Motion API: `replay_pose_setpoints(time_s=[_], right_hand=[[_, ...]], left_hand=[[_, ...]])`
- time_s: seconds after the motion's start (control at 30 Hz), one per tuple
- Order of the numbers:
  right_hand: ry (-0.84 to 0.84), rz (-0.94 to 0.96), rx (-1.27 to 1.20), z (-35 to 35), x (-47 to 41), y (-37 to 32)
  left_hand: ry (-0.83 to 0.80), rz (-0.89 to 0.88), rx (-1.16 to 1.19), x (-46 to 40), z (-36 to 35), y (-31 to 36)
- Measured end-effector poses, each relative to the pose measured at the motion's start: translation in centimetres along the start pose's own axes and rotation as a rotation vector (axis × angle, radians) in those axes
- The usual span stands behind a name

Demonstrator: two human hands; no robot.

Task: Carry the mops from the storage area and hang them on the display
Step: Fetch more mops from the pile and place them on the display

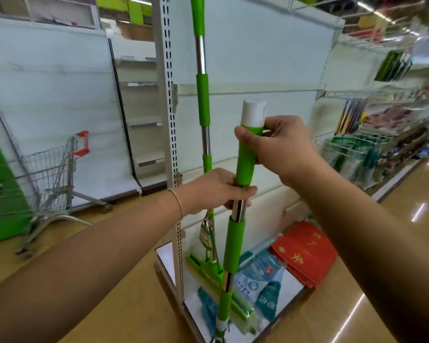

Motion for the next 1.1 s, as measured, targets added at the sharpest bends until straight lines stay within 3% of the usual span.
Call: replay_pose_setpoints(time_s=[0.3,0.47,0.87,1.1], right_hand=[[-0.053,0.166,-0.029,-0.6,-3.9,-4.5],[-0.111,0.161,-0.119,0.5,-6.9,-5.0],[-0.176,0.249,-0.209,5.4,-15.2,-7.0],[-0.066,0.353,-0.125,6.7,-17.9,-9.0]], left_hand=[[0.178,-0.067,-0.062,1.0,5.3,3.5],[0.307,-0.101,-0.044,0.2,7.2,5.9],[0.385,-0.007,-0.096,-4.5,11.4,12.4],[0.477,-0.145,0.048,-5.6,12.9,14.8]])
Point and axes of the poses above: each hand's wrist, its own x-axis away from the middle knuckle, its own z-axis out of the back of the hand, y = z × x, the point moved 6 cm from there along -x, towards the middle knuckle, and after that the axes turned 12 degrees about -y, right-handed, at the moved point
